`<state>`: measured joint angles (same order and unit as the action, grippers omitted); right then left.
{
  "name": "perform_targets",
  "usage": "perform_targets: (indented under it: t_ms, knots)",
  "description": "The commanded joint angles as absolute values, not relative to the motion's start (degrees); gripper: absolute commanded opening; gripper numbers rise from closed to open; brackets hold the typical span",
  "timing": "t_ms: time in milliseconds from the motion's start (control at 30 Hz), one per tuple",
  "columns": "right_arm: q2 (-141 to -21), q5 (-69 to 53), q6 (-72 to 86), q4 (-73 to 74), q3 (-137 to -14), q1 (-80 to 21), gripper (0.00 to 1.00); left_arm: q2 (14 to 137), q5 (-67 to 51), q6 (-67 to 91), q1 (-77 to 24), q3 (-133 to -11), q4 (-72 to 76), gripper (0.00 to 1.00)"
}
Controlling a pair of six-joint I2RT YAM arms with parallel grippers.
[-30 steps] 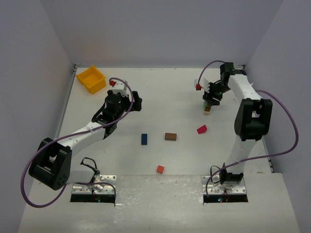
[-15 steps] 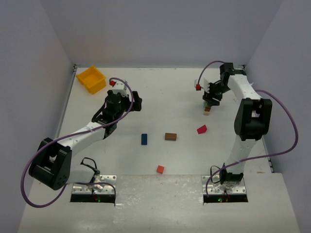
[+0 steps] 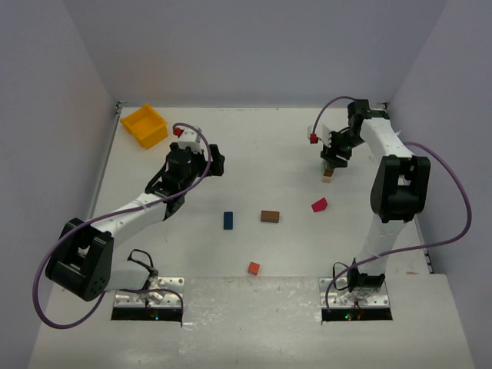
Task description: Build the wood block tower
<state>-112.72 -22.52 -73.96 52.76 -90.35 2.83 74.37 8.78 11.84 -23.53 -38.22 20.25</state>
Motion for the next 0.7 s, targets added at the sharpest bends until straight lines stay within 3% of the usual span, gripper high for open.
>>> perform_targets:
  t_ms: [0,467,667]
  knots:
    - [-113.3,-22.9,-75.3,52.7,-91.4,2.8,0.59,74.4,8.5,11.2,-23.4,-40.7,21.8,1.00]
    - [-112.9,-22.7,-75.3,52.7,-91.5,2.8,0.68,74.4,8.9,11.4,-23.4,-40.9,21.4,1.00]
    - [-113.0,-22.9,-75.2,52.7,-91.7,2.8,0.82,74.4,8.7,11.5,-23.4,-40.8,21.3,1.00]
